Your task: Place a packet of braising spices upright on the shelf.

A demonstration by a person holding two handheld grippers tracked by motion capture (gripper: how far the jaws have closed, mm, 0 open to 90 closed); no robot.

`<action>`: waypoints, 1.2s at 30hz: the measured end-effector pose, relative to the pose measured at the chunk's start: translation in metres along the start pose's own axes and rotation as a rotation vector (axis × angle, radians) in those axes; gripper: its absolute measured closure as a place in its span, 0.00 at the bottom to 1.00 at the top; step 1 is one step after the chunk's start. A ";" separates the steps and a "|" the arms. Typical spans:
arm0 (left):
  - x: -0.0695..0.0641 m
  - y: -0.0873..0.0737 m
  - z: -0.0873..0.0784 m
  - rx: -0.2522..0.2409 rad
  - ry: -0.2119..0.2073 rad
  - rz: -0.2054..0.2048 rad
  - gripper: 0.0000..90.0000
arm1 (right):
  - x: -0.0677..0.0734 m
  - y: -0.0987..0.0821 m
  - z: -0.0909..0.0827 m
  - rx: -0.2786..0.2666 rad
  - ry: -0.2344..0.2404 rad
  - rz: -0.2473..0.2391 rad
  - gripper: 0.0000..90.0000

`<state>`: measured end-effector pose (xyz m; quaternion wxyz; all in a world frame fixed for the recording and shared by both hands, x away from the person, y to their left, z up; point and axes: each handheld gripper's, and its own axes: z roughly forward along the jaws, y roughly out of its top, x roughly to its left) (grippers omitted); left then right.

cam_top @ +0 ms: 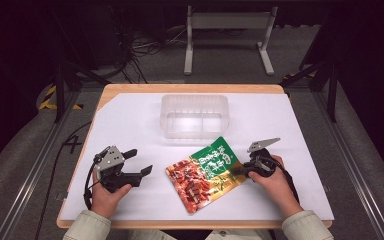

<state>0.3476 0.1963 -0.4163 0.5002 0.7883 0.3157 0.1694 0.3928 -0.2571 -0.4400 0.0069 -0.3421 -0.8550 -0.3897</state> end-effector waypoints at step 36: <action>-0.001 0.000 0.003 0.018 0.012 0.011 0.24 | 0.050 0.042 -0.054 -0.176 0.079 -0.025 1.00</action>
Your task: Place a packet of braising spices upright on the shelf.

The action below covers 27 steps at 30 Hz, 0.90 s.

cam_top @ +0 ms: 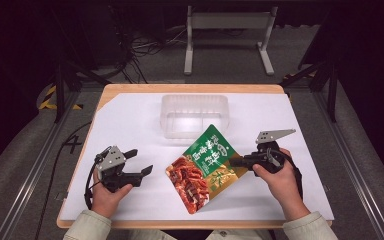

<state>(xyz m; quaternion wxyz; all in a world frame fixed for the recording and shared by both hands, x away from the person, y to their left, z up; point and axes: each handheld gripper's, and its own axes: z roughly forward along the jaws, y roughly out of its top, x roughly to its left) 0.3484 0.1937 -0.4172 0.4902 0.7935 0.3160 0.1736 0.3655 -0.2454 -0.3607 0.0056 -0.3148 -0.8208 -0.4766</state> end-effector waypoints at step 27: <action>0.001 0.000 0.000 0.000 0.002 -0.001 0.24 | 0.025 0.057 -0.040 -0.110 0.062 -0.060 1.00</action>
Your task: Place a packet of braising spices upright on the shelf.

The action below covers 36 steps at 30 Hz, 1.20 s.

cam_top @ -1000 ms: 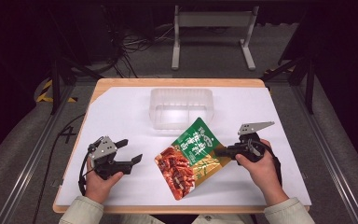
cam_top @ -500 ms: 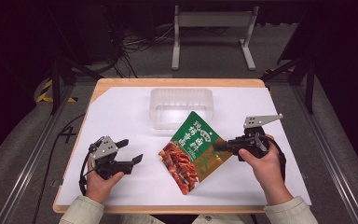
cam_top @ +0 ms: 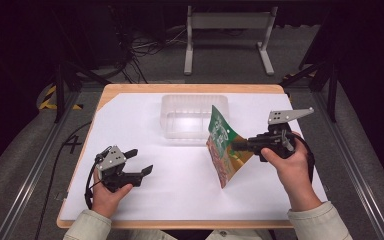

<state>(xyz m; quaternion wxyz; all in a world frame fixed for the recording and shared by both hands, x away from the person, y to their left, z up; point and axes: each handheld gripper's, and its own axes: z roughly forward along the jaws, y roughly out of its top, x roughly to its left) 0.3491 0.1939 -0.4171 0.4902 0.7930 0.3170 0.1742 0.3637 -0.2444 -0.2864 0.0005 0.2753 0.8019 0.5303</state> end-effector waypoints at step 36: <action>-0.003 -0.008 -0.011 0.006 0.046 -0.007 0.24 | -0.016 0.107 0.010 -0.005 -0.081 -0.077 1.00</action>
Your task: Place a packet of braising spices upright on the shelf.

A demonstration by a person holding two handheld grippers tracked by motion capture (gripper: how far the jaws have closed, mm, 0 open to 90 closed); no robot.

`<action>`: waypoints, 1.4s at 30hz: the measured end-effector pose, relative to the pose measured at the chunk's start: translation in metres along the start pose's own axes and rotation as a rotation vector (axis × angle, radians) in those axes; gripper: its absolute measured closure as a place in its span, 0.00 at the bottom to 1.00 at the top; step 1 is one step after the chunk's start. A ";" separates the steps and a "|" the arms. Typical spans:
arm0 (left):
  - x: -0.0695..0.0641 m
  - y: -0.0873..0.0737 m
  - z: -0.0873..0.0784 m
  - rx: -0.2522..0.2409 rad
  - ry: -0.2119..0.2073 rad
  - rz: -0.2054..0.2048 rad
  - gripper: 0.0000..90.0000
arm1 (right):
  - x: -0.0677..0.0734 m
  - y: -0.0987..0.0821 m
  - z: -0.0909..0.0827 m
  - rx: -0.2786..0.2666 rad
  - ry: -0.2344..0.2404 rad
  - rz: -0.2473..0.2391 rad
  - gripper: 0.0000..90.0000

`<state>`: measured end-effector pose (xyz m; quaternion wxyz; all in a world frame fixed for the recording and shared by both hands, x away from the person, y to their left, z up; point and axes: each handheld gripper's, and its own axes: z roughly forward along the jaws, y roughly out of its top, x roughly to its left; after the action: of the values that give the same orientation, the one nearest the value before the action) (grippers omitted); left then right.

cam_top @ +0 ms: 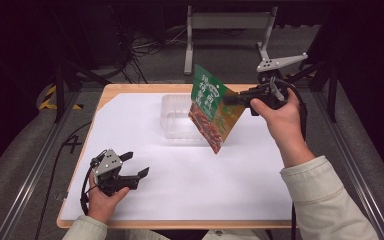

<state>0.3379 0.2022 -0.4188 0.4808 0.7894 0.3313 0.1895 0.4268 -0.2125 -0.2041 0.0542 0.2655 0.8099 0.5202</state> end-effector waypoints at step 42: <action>0.004 0.002 0.001 -0.013 -0.018 0.001 0.24 | -0.049 0.050 0.079 0.004 -0.150 0.046 1.00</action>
<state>0.3418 0.2035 -0.4180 0.4887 0.7882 0.3254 0.1845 0.5160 -0.1568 -0.2057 0.1022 0.3223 0.7982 0.4985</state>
